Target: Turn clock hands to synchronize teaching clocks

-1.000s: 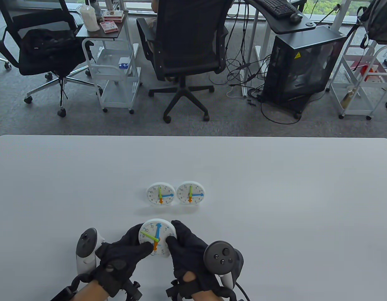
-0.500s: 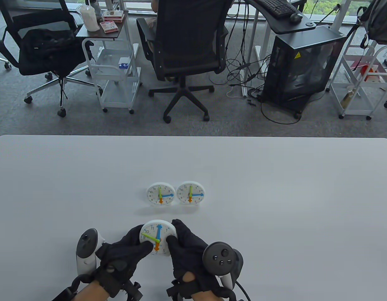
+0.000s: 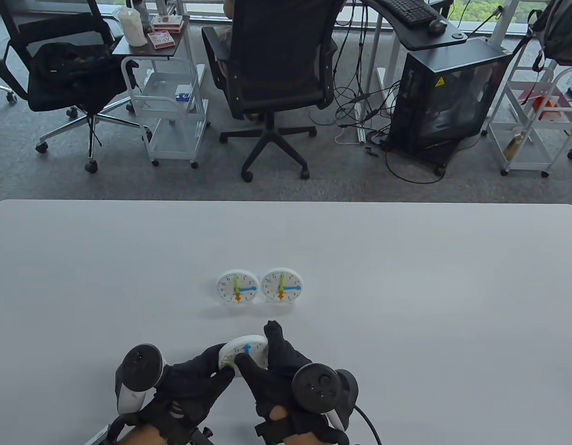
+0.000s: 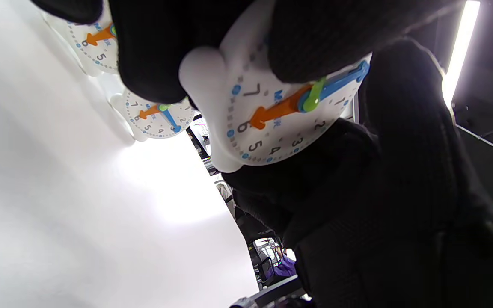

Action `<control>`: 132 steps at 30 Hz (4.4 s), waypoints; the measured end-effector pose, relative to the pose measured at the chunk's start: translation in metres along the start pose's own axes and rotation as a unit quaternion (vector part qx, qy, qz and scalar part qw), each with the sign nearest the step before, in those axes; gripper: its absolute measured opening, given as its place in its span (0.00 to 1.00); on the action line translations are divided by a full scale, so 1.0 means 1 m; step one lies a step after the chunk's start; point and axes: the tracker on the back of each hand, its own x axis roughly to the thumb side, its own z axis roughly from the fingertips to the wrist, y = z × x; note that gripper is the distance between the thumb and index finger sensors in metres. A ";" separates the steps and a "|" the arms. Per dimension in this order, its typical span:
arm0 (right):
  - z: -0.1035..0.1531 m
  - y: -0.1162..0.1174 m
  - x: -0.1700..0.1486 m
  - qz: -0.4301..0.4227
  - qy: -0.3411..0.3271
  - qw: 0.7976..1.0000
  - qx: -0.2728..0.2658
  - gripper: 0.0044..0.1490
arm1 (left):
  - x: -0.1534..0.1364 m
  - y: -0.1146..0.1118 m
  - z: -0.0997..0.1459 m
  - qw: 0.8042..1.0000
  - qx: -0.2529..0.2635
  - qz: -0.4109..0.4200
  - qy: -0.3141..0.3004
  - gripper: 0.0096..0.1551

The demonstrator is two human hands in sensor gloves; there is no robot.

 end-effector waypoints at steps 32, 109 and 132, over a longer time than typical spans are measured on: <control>0.000 -0.005 -0.003 -0.008 0.001 1.000 -0.021 0.54 | 0.005 -0.004 0.002 1.000 -0.011 0.008 -0.002 0.29; -0.004 -0.012 -0.018 -0.192 0.090 0.977 0.000 0.33 | 0.000 0.000 0.000 0.978 -0.024 0.197 0.066 0.30; -0.003 -0.010 -0.017 -0.186 0.080 0.979 0.028 0.36 | -0.003 0.002 0.000 0.977 -0.022 0.198 0.074 0.30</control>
